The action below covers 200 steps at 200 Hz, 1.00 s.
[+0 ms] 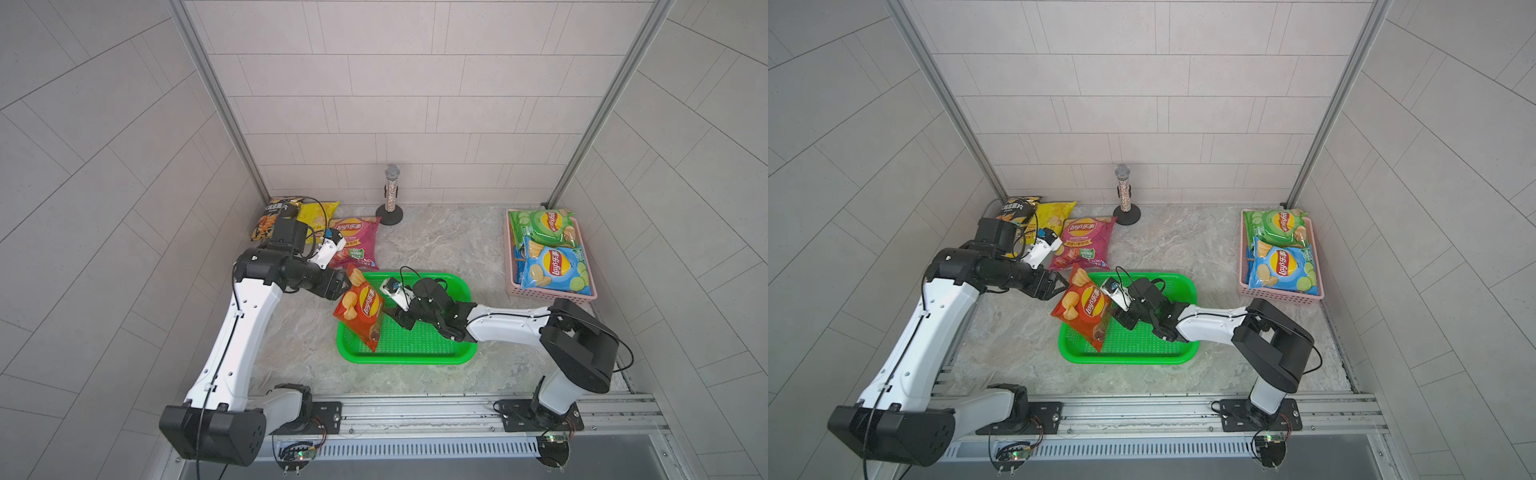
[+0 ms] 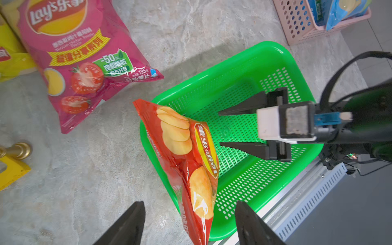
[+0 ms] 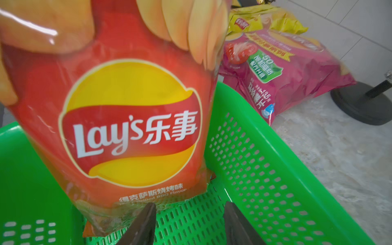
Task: Put the potato chips into the basket
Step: Place the potato chip in the basket, then pick up the potato chip from the center of the board.
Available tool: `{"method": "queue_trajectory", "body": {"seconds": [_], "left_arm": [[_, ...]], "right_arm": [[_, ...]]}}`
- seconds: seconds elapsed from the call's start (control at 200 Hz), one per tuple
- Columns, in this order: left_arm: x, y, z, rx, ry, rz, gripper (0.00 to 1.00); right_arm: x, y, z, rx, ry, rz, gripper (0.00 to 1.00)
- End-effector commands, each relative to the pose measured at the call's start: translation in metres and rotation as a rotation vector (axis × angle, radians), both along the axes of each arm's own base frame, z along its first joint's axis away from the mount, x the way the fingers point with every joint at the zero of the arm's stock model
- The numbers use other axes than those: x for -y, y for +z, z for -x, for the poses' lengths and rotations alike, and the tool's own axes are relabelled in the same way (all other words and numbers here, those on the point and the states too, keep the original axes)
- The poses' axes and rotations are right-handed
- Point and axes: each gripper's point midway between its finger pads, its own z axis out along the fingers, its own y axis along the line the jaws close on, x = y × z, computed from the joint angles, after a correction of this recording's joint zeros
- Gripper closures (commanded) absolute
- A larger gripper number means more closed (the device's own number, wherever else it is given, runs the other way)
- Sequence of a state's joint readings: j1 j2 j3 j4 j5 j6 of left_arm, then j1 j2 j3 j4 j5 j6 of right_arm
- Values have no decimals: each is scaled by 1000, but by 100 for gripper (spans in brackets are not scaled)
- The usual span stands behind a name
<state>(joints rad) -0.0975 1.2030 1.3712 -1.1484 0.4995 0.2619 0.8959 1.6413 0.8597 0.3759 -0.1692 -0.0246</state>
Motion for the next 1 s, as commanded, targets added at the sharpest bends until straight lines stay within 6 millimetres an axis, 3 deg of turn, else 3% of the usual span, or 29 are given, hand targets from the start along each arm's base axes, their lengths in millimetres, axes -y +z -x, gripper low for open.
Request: {"method": "queue_trajectory", "body": {"seconds": [0.0,0.215,0.395,0.645,0.996], "left_arm": [[-17,21,-13,74,92,-30,21],[-61,27,-53,62,301,6,18],[-104,-18,-84,-56,478,4,25],[-108,-96,-95,-216,516,69,33],[-118,-155,-118,-177,655,153,37]], "right_arm": [[12,17,-6,12,-66,-13,43],[30,54,-13,29,-169,-67,42],[48,80,-13,15,-269,-159,42],[61,93,-3,-14,-293,-244,42],[65,89,2,-13,-294,-281,44]]}}
